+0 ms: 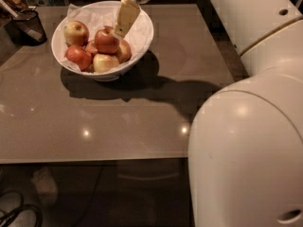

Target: Pick apple from white bowl

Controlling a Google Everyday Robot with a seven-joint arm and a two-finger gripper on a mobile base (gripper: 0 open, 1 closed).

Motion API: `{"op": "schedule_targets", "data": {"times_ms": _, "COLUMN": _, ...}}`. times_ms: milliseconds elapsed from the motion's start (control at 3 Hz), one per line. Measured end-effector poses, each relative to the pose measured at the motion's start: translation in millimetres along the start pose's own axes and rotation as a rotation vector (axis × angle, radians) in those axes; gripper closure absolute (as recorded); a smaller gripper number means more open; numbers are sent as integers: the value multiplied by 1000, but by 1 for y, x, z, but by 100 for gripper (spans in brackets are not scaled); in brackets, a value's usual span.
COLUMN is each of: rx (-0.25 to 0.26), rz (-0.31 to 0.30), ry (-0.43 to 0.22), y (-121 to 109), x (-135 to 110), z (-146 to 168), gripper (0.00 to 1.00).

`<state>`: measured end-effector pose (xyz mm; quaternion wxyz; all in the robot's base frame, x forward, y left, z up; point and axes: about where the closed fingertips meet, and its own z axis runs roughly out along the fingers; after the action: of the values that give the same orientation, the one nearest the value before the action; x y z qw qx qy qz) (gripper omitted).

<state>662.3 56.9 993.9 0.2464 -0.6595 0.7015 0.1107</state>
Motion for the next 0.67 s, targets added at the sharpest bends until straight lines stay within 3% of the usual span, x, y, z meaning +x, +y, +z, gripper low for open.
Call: {"op": "schedule_targets", "data": {"times_ms": 667, "rx": -36, "rz": 19, "ry": -24, "y": -11, "x": -6, "z": 17, "gripper": 26}}
